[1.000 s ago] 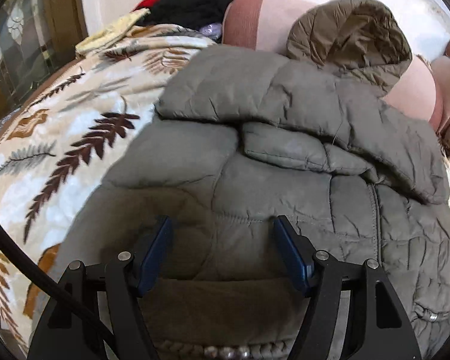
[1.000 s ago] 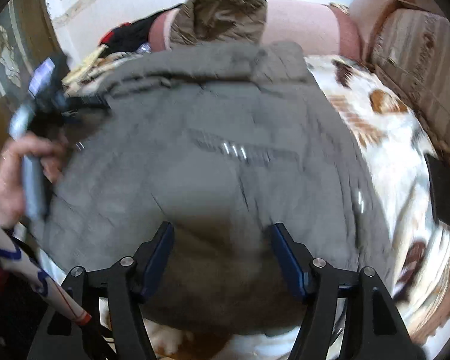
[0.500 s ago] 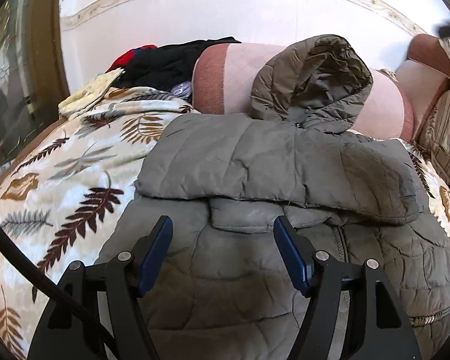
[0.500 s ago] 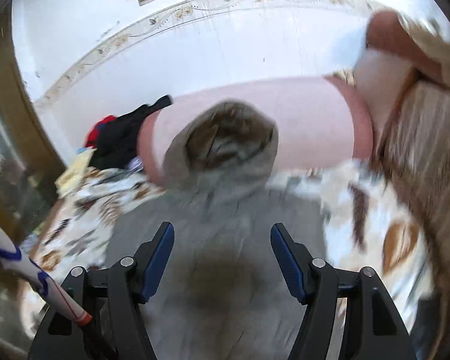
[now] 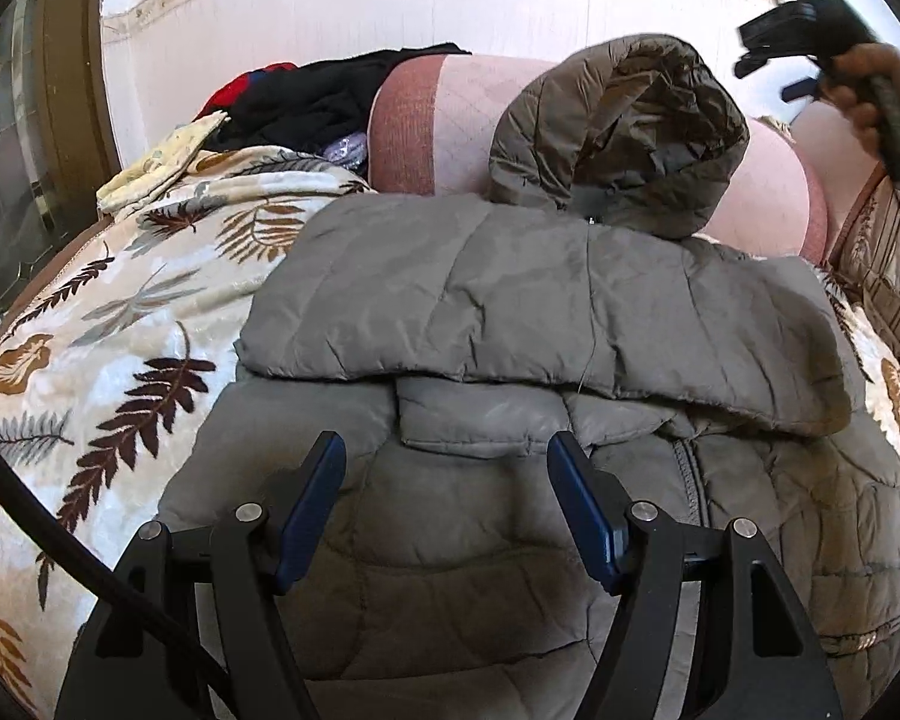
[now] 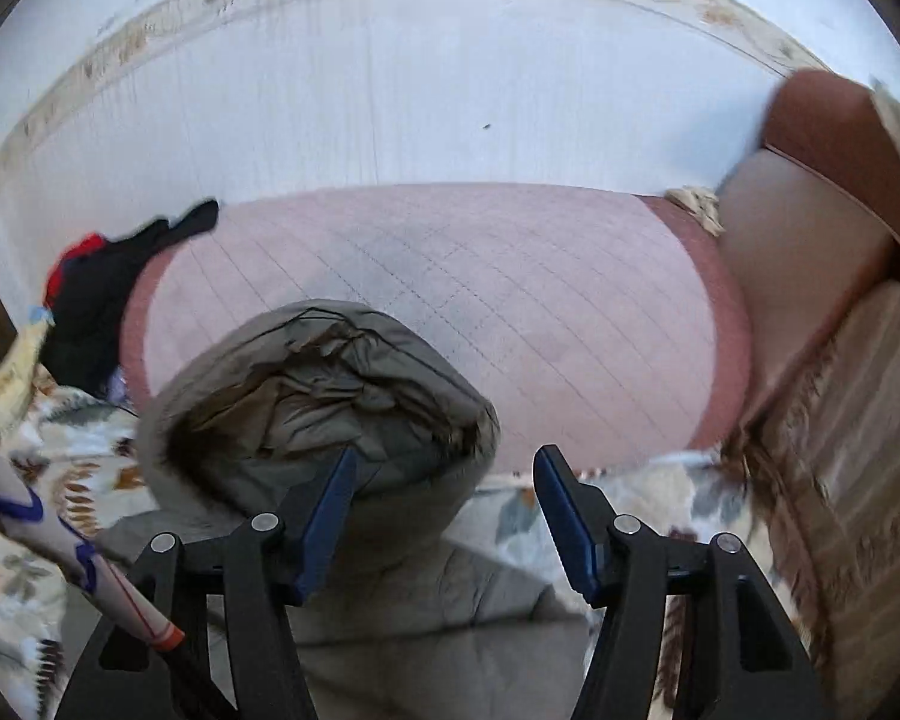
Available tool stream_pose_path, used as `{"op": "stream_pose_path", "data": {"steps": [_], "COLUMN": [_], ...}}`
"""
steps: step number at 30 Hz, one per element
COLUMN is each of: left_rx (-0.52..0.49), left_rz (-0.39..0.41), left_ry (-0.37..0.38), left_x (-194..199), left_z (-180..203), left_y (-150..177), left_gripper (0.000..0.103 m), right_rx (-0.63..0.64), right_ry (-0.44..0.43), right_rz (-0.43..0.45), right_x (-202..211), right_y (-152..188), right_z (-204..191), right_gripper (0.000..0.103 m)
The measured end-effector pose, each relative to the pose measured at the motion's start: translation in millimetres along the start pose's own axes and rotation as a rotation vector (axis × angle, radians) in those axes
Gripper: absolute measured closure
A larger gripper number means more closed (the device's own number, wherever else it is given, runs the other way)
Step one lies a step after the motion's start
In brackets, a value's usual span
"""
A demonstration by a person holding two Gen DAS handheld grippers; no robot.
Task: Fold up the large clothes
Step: 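Grasp the jacket hem with the right gripper and lift it toward the hood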
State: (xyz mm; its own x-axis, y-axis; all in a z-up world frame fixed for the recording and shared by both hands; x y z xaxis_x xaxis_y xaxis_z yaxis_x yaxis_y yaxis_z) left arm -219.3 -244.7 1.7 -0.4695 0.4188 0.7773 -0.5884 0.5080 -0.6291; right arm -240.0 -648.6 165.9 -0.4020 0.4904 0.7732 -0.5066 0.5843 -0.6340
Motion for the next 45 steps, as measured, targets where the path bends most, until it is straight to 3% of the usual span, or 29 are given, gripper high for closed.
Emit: {"op": "stream_pose_path", "data": {"steps": [5, 8, 10, 11, 12, 16, 21, 26, 30, 34, 36, 40, 45], "left_rx": [-0.004, -0.012, -0.015, -0.015, -0.013, -0.003, 0.021, 0.074, 0.128, 0.162, 0.177, 0.204, 0.102], "left_rz": [-0.028, -0.049, -0.062, -0.066, -0.069, -0.057, -0.037, -0.007, 0.013, 0.041, 0.061, 0.073, 0.08], "left_ry": [0.009, 0.009, 0.009, 0.01, 0.01, 0.013, 0.026, 0.025, 0.018, 0.029, 0.047, 0.135, 0.221], "left_x": [-9.6, -16.3, -20.2, -21.4, -22.3, -19.0, -11.0, -2.4, 0.4, 0.8, -0.7, -1.0, -8.3], "left_z": [3.4, 6.3, 6.7, 6.4, 5.8, 3.7, -1.5, -19.9, -38.5, -47.1, -48.2, -35.0, 10.5], "left_y": [2.3, 4.6, 6.1, 6.3, 6.1, 4.0, 0.5, -10.0, -18.5, -31.2, -43.2, -62.3, -71.7], "left_gripper": [0.034, 0.034, 0.034, 0.034, 0.034, 0.034, 0.034, 0.034, 0.034, 0.034, 0.034, 0.034, 0.034], "right_rx": [0.154, 0.165, 0.174, 0.173, 0.166, 0.134, 0.182, 0.249, 0.277, 0.354, 0.37, 0.312, 0.309], "right_ry": [0.108, 0.11, 0.123, 0.126, 0.118, 0.044, -0.056, -0.138, -0.216, -0.225, -0.209, -0.189, -0.205], "right_rz": [0.022, 0.016, 0.023, 0.024, 0.027, 0.104, 0.175, 0.213, 0.184, 0.118, 0.039, -0.071, -0.076], "right_x": [-36.1, -56.6, -66.8, -69.8, -70.3, -39.3, 31.3, 95.7, 127.0, 118.2, 83.8, 19.9, 13.5], "right_y": [-26.5, -34.7, -36.4, -35.2, -32.1, -18.2, 28.0, 99.4, 176.9, 256.9, 294.6, 321.7, 323.0], "right_z": [-15.6, -18.9, -20.6, -20.7, -21.3, -27.8, -51.8, -76.3, -92.2, -110.4, -116.9, -114.6, -119.4], "right_gripper": [0.037, 0.038, 0.069, 0.09, 0.094, 0.097, 0.098, 0.098, 0.099, 0.099, 0.099, 0.099, 0.099]}}
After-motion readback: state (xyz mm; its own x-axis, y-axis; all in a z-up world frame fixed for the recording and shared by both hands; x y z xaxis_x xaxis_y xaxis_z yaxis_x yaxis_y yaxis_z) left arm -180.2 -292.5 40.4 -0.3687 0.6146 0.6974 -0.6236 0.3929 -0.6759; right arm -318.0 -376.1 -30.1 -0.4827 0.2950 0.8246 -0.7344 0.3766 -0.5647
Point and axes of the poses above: each gripper's, at about its wrist camera, not at the fingertips, and x roughly against the way its jaws point, z to its right, y to its underside, the point moved 8 cm from there along -x, roughly the way its jaws point, and after that the axes turned 7 degrees about -z, right-handed, at the moved point
